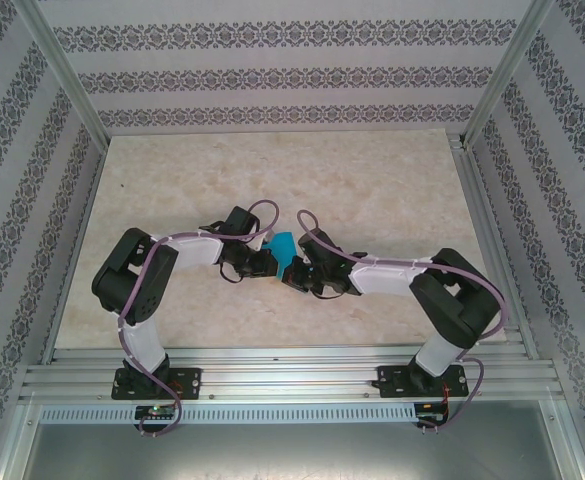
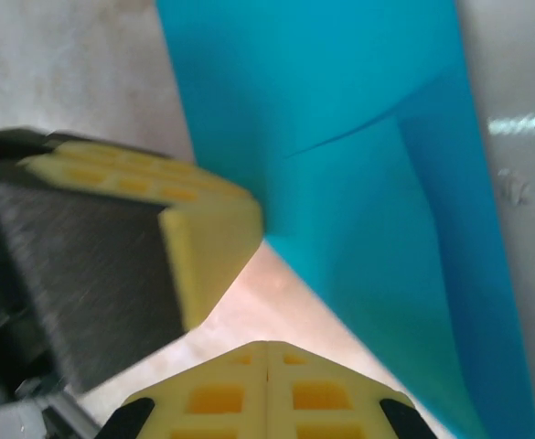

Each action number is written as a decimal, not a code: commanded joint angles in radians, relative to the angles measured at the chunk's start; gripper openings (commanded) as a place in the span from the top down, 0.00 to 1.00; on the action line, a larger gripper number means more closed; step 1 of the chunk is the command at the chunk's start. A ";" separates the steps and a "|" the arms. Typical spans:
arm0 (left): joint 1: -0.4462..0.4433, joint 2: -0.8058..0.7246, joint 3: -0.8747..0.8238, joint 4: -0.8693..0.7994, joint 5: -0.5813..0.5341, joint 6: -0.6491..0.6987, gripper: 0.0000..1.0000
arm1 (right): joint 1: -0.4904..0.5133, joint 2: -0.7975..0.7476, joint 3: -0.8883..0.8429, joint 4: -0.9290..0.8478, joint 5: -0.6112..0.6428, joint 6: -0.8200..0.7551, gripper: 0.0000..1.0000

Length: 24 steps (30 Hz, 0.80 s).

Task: Fold a paper plane with a square sheet of paper (fold left side to right side)
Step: Third fold the triangle at the center of the table.

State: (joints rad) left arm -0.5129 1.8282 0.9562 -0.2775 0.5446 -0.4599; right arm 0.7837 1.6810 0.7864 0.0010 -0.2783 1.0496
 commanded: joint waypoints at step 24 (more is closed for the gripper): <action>0.001 0.097 0.038 -0.038 -0.152 0.004 0.86 | -0.053 0.020 -0.088 -0.077 0.057 0.044 1.00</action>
State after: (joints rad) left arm -0.5129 1.8572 0.9951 -0.3077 0.5365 -0.4603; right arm 0.7490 1.7237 0.7490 0.0456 -0.2623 1.0836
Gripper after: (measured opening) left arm 0.143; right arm 0.043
